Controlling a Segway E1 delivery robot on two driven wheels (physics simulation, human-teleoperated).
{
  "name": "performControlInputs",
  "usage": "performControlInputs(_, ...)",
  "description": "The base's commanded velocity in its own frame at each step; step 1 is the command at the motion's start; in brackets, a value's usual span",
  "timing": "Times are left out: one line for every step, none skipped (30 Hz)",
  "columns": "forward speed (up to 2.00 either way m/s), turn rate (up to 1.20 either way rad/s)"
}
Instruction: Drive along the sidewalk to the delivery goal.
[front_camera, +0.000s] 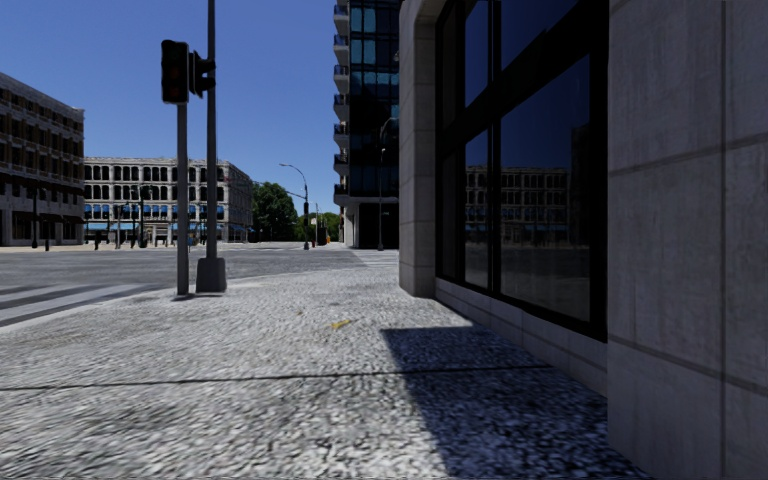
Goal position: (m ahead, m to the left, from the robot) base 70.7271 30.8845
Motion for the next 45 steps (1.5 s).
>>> performControlInputs(1.82, 0.0)
performControlInputs(1.82, 0.0)
performControlInputs(1.82, 0.0)
performControlInputs(1.82, 0.0)
performControlInputs(1.82, 0.0)
performControlInputs(1.82, 0.0)
performControlInputs(1.82, 0.0)
performControlInputs(1.82, 0.0)
performControlInputs(1.82, 0.0)
performControlInputs(1.82, 0.04)
performControlInputs(1.82, 0.08)
performControlInputs(1.82, 0.17)
performControlInputs(1.82, 0.17)
performControlInputs(1.82, 0.21)
performControlInputs(1.82, 0.23)
performControlInputs(1.82, 0.24)
performControlInputs(1.82, 0.24)
performControlInputs(1.82, 0.24)
performControlInputs(1.82, 0.24)
performControlInputs(1.82, 0.24)
performControlInputs(1.82, 0.24)
performControlInputs(1.82, 0.24)
performControlInputs(1.82, 0.25)
performControlInputs(1.82, 0.25)
performControlInputs(1.82, 0.29)
performControlInputs(1.82, 0.44)
performControlInputs(1.82, 0.51)
performControlInputs(1.82, 0.53)
performControlInputs(1.82, 0.53)
performControlInputs(1.82, 0.54)
performControlInputs(1.82, 0.57)
performControlInputs(1.82, 0.61)
performControlInputs(1.82, 0.68)
performControlInputs(1.82, 0.68)
performControlInputs(1.82, 0.73)
performControlInputs(1.82, 0.75)
performControlInputs(1.82, 0.75)
performControlInputs(1.82, 0.75)
performControlInputs(1.82, 0.75)
performControlInputs(1.82, 0.75)
performControlInputs(1.82, 0.75)
performControlInputs(1.82, 0.75)
performControlInputs(1.82, 0.75)
performControlInputs(1.82, 0.75)
performControlInputs(1.82, 0.75)
